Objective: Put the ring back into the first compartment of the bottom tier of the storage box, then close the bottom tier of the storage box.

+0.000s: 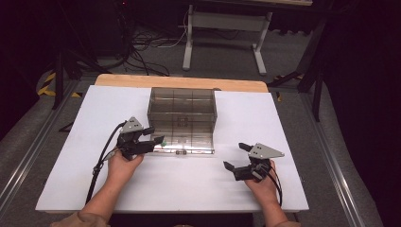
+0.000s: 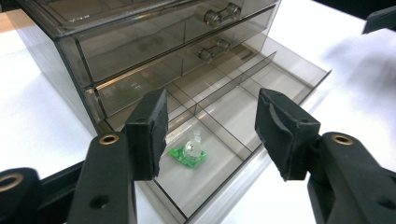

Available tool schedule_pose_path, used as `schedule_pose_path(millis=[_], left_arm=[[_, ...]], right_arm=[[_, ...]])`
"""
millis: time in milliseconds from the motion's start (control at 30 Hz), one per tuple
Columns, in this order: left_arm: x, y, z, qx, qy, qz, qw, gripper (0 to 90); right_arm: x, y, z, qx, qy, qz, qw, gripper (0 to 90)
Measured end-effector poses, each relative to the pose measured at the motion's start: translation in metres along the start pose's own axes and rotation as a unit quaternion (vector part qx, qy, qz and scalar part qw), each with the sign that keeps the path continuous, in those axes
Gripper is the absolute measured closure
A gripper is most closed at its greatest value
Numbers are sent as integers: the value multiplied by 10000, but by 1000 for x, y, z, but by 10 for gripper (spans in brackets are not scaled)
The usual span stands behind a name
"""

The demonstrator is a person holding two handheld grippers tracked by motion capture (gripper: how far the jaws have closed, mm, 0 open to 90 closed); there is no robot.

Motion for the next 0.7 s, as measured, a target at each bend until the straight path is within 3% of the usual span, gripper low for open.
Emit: schedule_pose_path(millis=[300, 433, 700], left_arm=[[1, 10, 0, -12, -157, 19, 9999, 336], [-1, 20, 3, -245, -254, 41, 9994, 248], [-1, 28, 2, -147, -271, 6, 9995, 98]], right_arm=[[0, 1, 0, -17, 0, 9, 10000, 70], [0, 1, 0, -7, 0, 13, 10000, 70], [0, 1, 0, 8, -2, 15, 10000, 70]])
Point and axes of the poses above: each handheld gripper's, and its own axes: y roughly backward along the jaws, x roughly out of its top, z roughly to its right, the point moved 8 cm from there along -y, roughly forward along the jaws, and after that the axes turned 6 degrees about -z, right-handed, at the moved point
